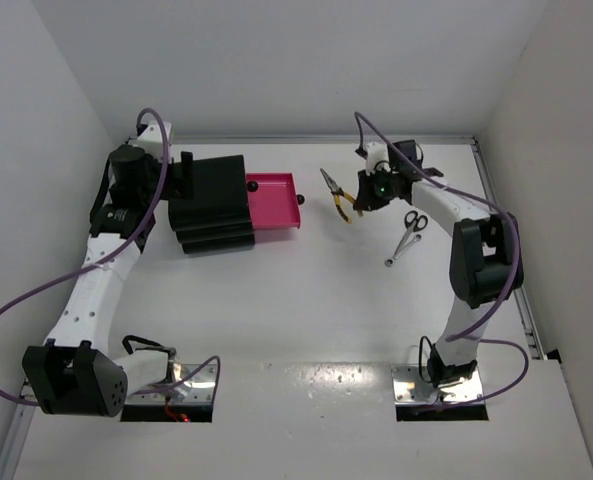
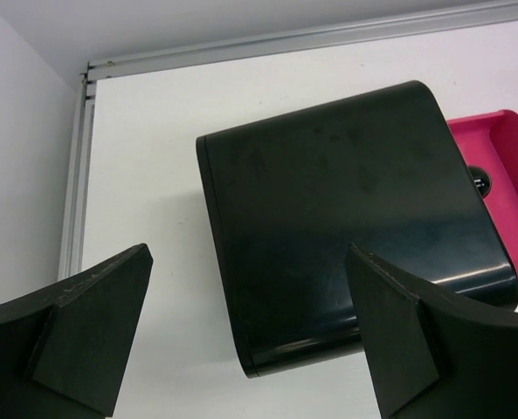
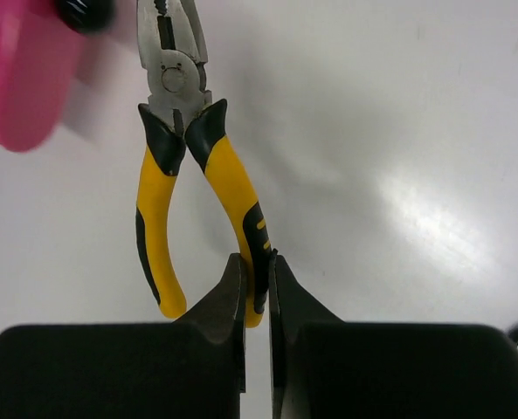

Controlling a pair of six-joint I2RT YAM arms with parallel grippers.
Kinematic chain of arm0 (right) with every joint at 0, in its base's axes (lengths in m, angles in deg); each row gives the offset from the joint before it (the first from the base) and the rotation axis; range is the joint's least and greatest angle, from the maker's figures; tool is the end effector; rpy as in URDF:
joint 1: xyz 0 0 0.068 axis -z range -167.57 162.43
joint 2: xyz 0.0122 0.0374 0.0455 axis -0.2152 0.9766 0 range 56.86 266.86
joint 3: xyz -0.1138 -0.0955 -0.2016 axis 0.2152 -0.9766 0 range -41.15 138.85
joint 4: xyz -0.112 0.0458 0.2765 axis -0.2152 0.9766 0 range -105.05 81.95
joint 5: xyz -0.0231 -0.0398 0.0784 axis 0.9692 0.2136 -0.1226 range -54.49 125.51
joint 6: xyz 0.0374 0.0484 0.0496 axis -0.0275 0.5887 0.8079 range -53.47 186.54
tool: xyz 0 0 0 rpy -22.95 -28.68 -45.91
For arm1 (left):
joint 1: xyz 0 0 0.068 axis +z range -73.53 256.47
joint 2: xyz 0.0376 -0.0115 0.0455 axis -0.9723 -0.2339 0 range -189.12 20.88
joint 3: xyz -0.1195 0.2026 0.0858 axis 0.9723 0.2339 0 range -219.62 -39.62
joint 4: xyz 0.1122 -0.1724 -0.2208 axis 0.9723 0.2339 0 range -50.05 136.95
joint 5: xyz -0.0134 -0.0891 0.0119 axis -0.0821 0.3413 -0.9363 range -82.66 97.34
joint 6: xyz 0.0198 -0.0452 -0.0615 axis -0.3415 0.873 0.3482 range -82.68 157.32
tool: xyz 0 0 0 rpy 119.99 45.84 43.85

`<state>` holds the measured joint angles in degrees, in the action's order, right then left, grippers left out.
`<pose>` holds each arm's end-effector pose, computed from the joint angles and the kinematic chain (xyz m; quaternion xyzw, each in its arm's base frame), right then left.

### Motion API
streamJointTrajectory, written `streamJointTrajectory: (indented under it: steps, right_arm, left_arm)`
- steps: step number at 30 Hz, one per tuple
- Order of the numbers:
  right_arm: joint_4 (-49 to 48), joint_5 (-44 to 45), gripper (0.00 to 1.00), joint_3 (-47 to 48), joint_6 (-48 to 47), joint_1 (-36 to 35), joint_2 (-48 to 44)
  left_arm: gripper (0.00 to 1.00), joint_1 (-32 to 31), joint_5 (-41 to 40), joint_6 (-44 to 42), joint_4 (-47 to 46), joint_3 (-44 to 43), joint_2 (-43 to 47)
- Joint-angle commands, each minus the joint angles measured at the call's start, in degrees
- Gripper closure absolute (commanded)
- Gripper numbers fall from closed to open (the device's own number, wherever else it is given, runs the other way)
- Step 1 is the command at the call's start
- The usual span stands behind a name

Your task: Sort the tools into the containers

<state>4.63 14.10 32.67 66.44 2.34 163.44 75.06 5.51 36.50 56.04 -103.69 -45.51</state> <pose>0.4353 0.1025 0.1306 -0.1421 0.9213 0.2028 0.2998 0.3477 -0.0064 0.3376 0.0065 0.8110 0.0099 0.5849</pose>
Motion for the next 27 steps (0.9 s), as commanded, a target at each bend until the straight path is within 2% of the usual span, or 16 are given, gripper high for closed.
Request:
streamJointTrajectory:
  steps: [1, 6, 9, 11, 13, 20, 27]
  right_arm:
    - [-3.69, -9.6, 1.0, 7.56, -7.8, -0.19, -3.31]
    - [-2.47, -18.49, 1.0, 14.84, -15.26, -1.51, -0.16]
    - [12.16, -22.78, 1.0, 27.48, -19.4, -2.65, 7.89]
    - [16.34, -23.5, 1.0, 35.38, -20.12, -3.18, 12.91]
    - [18.46, -24.03, 1.0, 38.58, -19.51, -3.71, 14.69]
    - [12.32, -12.71, 1.0, 40.17, -3.54, -8.36, 16.46]
    - [13.01, -6.46, 1.0, 41.39, 1.59, -12.14, 17.6]
  left_arm:
    - [0.01, 0.36, 1.74, -0.06, -0.28, 0.35, -0.41]
    - [0.01, 0.88, 2.26, -0.06, 0.25, -0.17, -0.93]
    - [0.01, 0.88, 2.88, -0.06, 0.25, -0.17, -0.93]
    - [0.01, 0.88, 2.88, -0.06, 0.25, -0.17, -1.46]
    - [0.01, 0.88, 2.88, 0.46, 0.25, -0.17, -1.46]
    - [0.01, 0.88, 2.88, 0.47, 0.25, -0.17, -1.46]
    - [0.01, 0.88, 2.88, 0.47, 0.25, -0.17, -1.99]
